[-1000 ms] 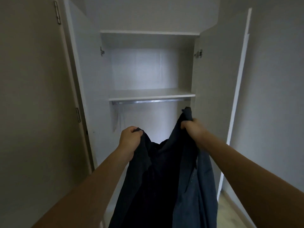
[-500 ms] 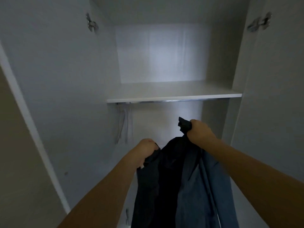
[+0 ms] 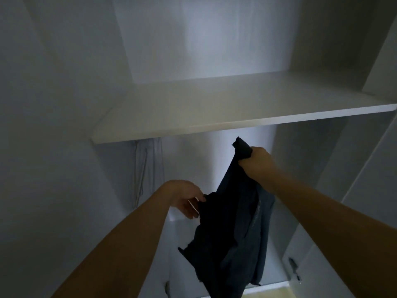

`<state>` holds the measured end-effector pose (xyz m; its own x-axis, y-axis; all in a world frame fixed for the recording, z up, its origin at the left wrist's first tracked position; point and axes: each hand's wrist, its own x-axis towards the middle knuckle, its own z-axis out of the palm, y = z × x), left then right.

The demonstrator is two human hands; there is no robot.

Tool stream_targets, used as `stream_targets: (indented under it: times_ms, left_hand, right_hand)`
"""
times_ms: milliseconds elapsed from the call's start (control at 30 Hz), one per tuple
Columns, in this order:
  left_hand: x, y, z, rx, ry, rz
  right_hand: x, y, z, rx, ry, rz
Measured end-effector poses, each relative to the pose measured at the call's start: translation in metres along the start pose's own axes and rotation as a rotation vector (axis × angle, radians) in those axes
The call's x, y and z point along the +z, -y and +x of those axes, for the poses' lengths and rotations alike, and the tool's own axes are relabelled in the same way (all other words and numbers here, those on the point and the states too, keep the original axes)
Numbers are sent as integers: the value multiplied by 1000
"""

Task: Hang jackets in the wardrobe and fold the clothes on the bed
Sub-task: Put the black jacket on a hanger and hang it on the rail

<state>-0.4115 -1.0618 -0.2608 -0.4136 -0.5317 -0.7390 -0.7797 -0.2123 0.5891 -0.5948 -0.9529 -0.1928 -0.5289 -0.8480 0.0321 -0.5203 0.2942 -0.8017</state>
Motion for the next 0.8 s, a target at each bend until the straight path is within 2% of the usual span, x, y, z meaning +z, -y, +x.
stream_targets:
  times_ms: [33,133,167,200,300,400,433,533,600,800]
  left_hand:
    - [-14,-4,15,-6,-129,53]
    - [-55,-4,56,-23,-764,295]
    - [-64,0,65,-52,-885,269]
    - [-71,3,74,-81,-934,198]
    - [-81,9,101,-66,-955,-51]
    - [-85,4,107,93,-1048,-368]
    - [-86,0,104,125,-1094,-407]
    - [-78,-9,82,198,-1252,-339]
    - [-63,-11,62,260,-1274,-323]
    - [13,31,11,261,-1062,-212]
  right_hand:
    - [6,0,9,-29,2,-26]
    - [26,-2,32,-108,46,-121]
    - [31,-4,38,-135,67,-153]
    - [36,-7,43,-155,88,-183]
    - [43,-15,55,-189,131,-276]
    - [40,-24,61,-177,163,-378]
    - [38,-27,63,-185,169,-423]
    - [28,-30,65,-244,180,-542]
    - [19,-34,64,-294,174,-665]
    - [-17,-48,38,-459,48,-1179]
